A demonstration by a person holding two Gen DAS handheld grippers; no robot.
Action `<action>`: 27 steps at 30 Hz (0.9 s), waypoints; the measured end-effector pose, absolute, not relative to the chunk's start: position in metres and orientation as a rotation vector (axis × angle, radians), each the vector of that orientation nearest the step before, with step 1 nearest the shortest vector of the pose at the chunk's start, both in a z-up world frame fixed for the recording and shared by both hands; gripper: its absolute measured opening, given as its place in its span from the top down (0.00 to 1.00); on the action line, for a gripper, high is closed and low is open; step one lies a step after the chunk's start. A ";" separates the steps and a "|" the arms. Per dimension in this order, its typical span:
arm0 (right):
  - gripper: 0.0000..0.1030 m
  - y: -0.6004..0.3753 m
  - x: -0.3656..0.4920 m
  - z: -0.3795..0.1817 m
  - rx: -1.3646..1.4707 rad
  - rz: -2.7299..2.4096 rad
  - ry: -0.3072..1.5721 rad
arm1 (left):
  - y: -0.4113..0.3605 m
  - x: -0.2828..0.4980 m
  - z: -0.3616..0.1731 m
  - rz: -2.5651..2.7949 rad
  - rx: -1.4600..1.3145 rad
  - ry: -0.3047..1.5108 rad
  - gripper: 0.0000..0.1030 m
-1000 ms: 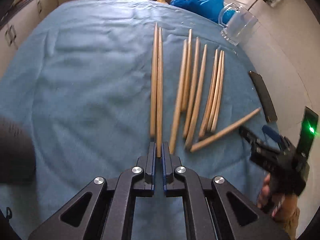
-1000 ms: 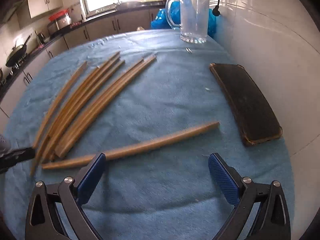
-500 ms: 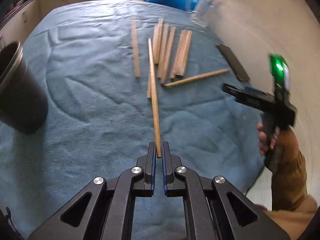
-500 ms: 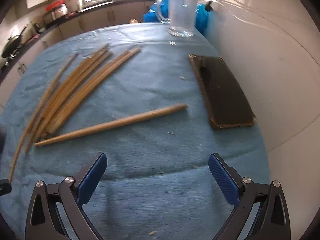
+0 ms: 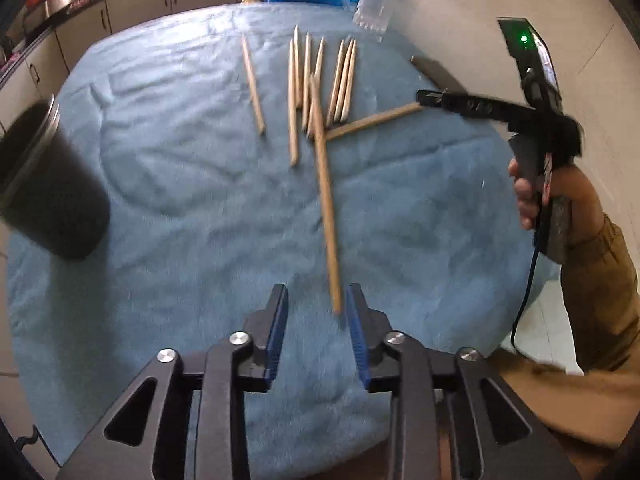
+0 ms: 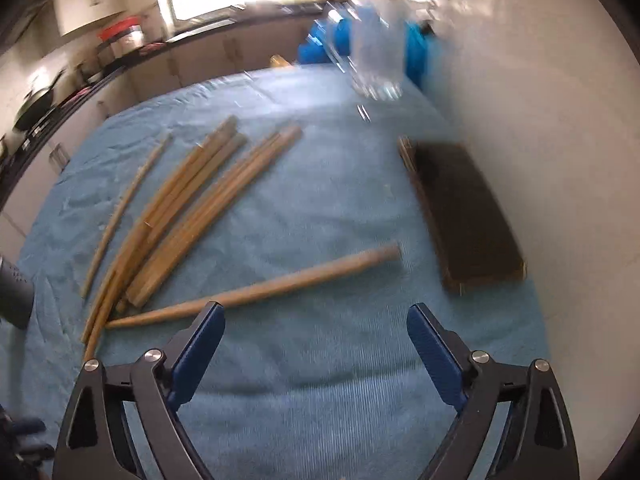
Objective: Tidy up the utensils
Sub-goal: 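Lift the chopstick with the left tool while the right tool grasps another chopstick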
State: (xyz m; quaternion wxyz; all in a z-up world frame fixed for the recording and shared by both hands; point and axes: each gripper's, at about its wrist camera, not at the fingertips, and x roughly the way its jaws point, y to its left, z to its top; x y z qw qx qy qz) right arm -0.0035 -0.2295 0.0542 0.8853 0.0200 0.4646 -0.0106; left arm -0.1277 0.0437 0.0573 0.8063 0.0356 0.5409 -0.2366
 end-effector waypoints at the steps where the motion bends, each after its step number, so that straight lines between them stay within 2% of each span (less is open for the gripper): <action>1: 0.08 -0.222 -0.002 0.059 -0.010 0.008 0.931 | 0.038 -0.123 0.059 -0.510 0.074 1.139 0.67; 4: 0.08 -0.200 0.011 0.060 -0.149 0.172 0.850 | 0.016 -0.107 0.056 -0.524 0.092 1.105 0.64; 7: 0.12 -0.196 0.036 0.040 -0.177 0.186 0.963 | -0.003 -0.093 0.041 -0.468 0.147 1.118 0.65; 8: 0.18 -0.199 0.043 0.033 -0.153 0.192 1.021 | -0.005 -0.090 0.035 -0.444 0.156 1.136 0.79; 9: 0.18 -0.202 0.046 0.028 -0.124 0.195 1.071 | -0.004 -0.087 0.029 -0.426 0.146 1.163 0.90; 10: 0.18 -0.206 0.046 0.027 -0.085 0.194 1.104 | -0.002 -0.087 0.028 -0.408 0.142 1.145 0.94; 14: 0.16 -0.211 0.027 0.030 -0.010 0.220 1.199 | 0.016 -0.091 0.027 -0.433 0.091 1.184 0.94; 20: 0.15 -0.192 -0.032 0.032 -0.102 0.308 1.292 | 0.039 -0.121 0.029 -0.466 0.095 1.210 0.94; 25: 0.14 -0.155 -0.064 0.037 -0.298 0.359 1.253 | 0.052 -0.133 0.038 -0.503 0.063 1.234 0.94; 27: 0.17 -0.141 -0.070 0.039 -0.381 0.384 1.199 | 0.051 -0.128 0.045 -0.483 0.076 1.202 0.93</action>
